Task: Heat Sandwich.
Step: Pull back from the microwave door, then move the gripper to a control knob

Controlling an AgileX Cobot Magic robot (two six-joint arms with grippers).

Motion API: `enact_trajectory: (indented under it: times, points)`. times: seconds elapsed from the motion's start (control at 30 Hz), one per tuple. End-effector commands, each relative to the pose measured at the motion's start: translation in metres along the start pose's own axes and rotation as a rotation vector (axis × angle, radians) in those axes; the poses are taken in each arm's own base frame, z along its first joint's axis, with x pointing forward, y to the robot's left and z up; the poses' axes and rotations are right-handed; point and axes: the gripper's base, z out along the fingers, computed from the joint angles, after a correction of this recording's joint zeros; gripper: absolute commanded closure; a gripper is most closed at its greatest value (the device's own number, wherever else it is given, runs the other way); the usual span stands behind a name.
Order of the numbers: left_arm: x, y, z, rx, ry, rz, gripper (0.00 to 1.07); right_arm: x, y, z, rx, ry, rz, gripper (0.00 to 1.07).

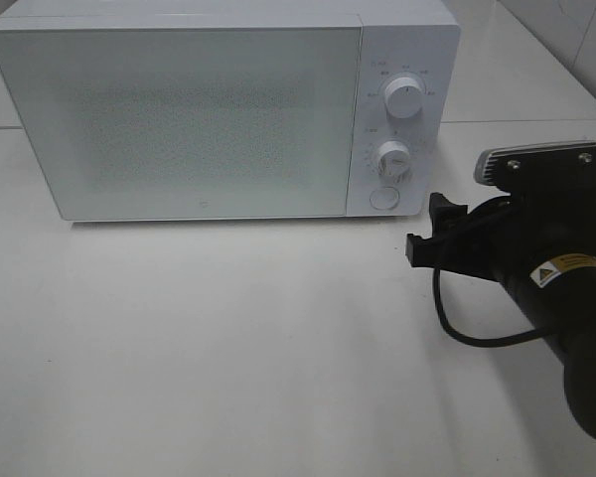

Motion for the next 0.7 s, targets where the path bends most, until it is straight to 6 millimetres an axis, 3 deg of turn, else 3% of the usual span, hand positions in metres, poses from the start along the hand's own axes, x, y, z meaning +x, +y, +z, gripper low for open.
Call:
enact_trajectory:
  times: [0.03,0.7]
  points:
    - [0.001,0.000,-0.003,-0.004,-0.035,-0.004,0.09,-0.005,0.008,0.003,0.034,-0.056,0.010,0.35]
    - [0.001,0.000,-0.003,-0.004,-0.035,-0.004,0.09,-0.005,0.016,0.017,0.060,-0.061,0.029,0.35]
